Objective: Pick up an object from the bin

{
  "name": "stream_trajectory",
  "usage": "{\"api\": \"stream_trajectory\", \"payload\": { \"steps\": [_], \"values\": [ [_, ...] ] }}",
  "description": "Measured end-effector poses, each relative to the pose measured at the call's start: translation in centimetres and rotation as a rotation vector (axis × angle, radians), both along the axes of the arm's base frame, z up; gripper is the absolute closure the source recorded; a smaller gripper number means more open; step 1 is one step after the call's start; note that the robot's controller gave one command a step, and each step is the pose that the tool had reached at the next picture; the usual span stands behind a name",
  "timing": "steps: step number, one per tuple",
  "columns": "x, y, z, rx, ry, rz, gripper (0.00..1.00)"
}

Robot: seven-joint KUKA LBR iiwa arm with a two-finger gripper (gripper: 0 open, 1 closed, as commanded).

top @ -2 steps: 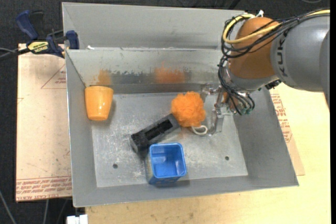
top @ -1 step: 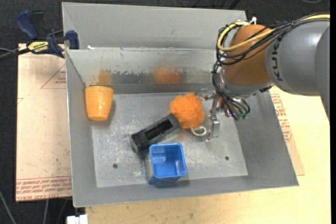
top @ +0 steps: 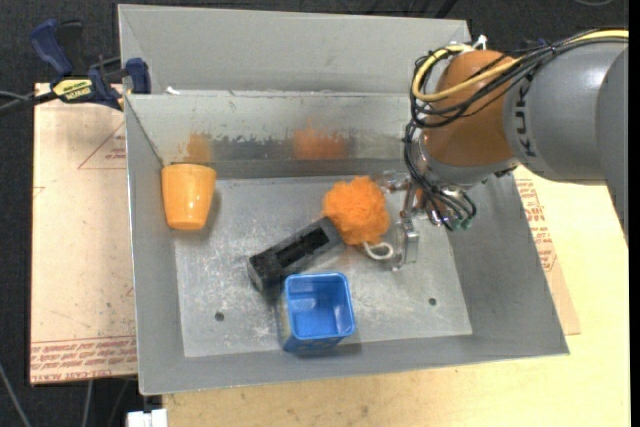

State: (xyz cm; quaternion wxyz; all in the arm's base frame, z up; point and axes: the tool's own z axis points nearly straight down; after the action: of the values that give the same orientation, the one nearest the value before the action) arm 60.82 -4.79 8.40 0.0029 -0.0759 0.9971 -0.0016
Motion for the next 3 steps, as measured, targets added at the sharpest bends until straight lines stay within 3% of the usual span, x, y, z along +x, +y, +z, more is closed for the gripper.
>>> {"api": "stream_trajectory", "payload": {
  "steps": [1,2,3],
  "values": [
    [-1.0,1.6,-0.6,0.006,-0.004,0.055,0.0],
    [-1.7,3.5,-1.2,-0.003,-0.008,0.104,1.0],
    [-1.7,3.5,-1.2,-0.003,-0.008,0.103,1.0]
  ]
}}
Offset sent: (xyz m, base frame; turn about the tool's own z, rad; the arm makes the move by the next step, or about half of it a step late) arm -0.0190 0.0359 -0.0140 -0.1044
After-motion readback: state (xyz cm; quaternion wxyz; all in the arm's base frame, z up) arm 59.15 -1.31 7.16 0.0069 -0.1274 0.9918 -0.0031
